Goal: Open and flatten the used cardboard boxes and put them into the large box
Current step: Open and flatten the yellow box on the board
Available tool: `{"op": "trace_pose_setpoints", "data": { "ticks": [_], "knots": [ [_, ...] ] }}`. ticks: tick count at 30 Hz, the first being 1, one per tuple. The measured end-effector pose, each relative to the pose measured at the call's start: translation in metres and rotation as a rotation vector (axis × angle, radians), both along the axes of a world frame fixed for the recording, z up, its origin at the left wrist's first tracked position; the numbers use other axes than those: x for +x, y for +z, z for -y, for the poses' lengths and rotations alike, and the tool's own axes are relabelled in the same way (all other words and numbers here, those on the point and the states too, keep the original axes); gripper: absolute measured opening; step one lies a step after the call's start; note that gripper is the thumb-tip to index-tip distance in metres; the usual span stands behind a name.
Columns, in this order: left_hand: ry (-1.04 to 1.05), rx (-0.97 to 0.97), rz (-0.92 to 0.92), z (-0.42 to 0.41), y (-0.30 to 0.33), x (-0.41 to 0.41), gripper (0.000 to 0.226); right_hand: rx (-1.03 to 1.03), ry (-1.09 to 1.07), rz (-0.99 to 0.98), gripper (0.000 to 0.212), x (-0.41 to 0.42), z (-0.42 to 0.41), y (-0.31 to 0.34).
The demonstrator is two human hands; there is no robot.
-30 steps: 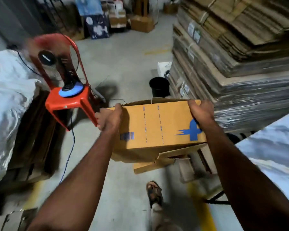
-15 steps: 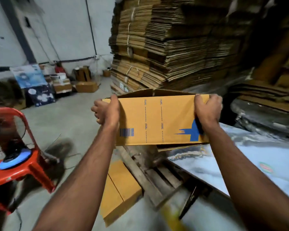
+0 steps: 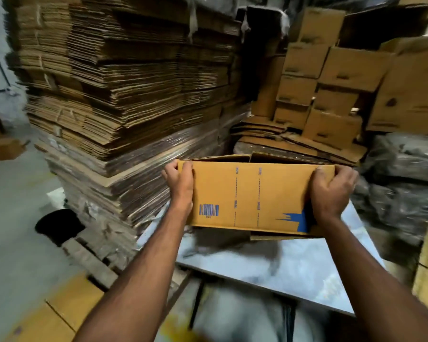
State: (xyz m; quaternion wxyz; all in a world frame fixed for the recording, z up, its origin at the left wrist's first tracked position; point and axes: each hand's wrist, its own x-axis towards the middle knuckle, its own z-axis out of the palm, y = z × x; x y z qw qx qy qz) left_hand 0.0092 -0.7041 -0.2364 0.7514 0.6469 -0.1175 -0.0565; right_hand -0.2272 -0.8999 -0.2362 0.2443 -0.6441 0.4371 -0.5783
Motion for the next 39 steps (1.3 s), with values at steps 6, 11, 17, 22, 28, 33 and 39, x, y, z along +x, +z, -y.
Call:
{"op": "trace_pose_setpoints", "data": {
  "ticks": [6, 11, 17, 22, 28, 33, 39],
  "knots": [
    [-0.157, 0.079, -0.003, 0.09, -0.049, -0.027, 0.046, 0.075, -0.069, -0.034, 0.063, -0.057, 0.076, -0.053],
    [-0.163, 0.186, -0.063, 0.119, -0.084, -0.034, 0.019, 0.158, -0.05, -0.092, 0.066, -0.067, 0.107, -0.086],
    [-0.188, 0.303, -0.058, 0.132, -0.1, -0.034, 0.023, 0.221, -0.034, -0.16, 0.056, -0.063, 0.125, -0.117],
    [-0.245, 0.415, -0.014, 0.14, -0.109, 0.001, 0.016, 0.239, -0.103, -0.17, 0.052, -0.036, 0.13, -0.121],
    [-0.395, 0.656, 0.035, 0.124, -0.162, 0.057, 0.013, 0.363, -0.156, -0.238, 0.054, -0.008, 0.113, -0.155],
    [-0.503, 0.812, 0.263, 0.124, -0.176, 0.078, 0.033, 0.491, -0.098, -0.45, 0.047, 0.005, 0.097, -0.188],
    [-0.57, 0.831, 0.42, 0.133, -0.189, 0.089, 0.032, 0.552, -0.177, -0.514, 0.041, 0.018, 0.082, -0.188]
  ]
}}
